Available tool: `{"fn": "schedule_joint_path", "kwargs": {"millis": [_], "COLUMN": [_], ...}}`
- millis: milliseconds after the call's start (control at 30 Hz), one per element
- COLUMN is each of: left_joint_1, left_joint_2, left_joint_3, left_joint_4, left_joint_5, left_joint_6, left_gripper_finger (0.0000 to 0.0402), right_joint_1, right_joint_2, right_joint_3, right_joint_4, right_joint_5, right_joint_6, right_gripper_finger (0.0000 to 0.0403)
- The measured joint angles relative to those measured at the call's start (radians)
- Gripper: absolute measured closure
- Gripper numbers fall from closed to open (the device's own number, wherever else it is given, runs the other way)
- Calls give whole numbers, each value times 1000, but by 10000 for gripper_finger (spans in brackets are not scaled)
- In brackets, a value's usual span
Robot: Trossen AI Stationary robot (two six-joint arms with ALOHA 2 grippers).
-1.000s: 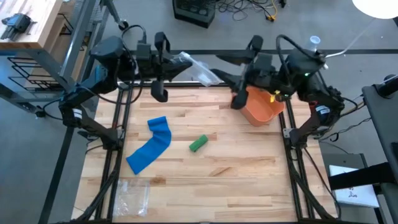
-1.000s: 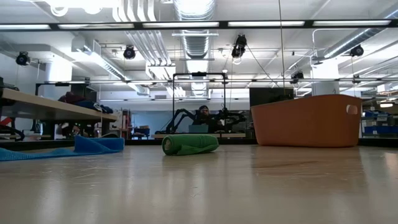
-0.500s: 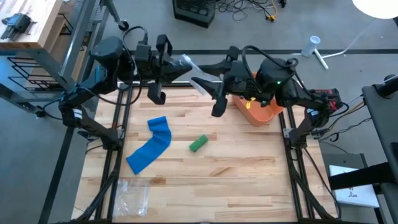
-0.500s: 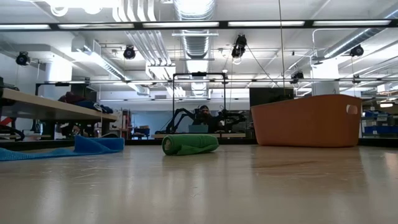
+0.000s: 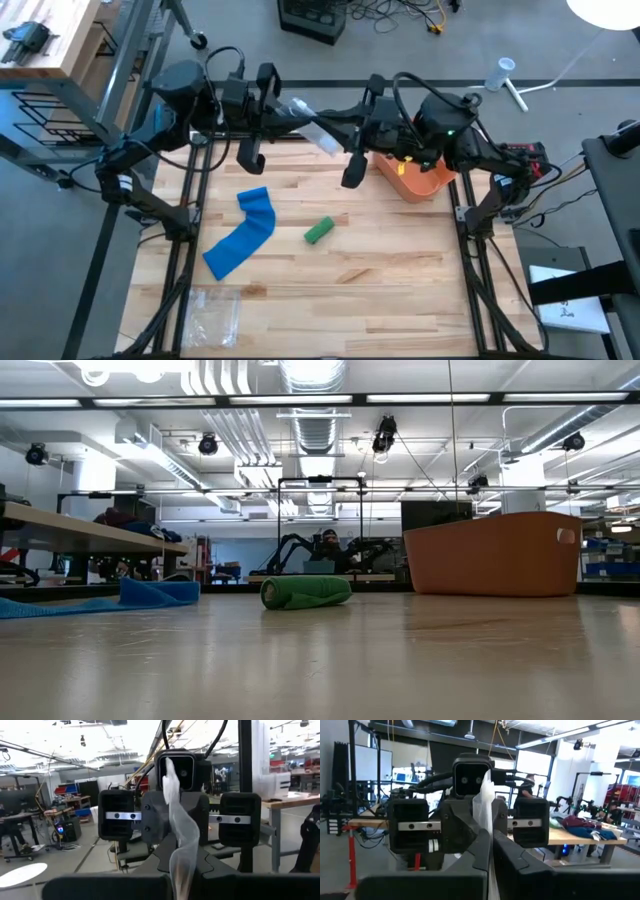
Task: Roll bandage
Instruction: Open the right transparent zip bag
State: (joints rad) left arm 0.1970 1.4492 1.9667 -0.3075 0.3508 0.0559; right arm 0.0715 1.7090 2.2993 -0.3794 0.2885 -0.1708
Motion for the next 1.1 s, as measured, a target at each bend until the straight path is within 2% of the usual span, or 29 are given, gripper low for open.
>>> {"fn": "schedule_joint_path", "kwargs": {"millis": [167,333,500,667,867,1100], "left_joint_1": [0,1,1,1,2,1], "left_joint_2": [-18,-40,-41,-14,5,10], "left_joint_3": [0,2,2,3,2,2], "left_joint_4": [-46,-149,-170,-165,-165,-165], "left_joint_5": [-1,-27,-34,-56,-93,-89], "left_joint_6": [67,123,117,94,66,67], "left_gripper_finger": [376,332,289,263,265,316], "right_joint_1": [0,0,0,0,0,0], "right_joint_2": [-23,-54,-62,-57,-52,-52], "right_joint_3": [4,5,5,4,4,4], "right_joint_4": [-103,-272,-423,-461,-458,-457], "right_joint_5": [0,0,0,-1,-3,-4], "right_joint_6": [29,82,109,111,112,122], "right_gripper_finger": [400,400,400,400,400,400]}}
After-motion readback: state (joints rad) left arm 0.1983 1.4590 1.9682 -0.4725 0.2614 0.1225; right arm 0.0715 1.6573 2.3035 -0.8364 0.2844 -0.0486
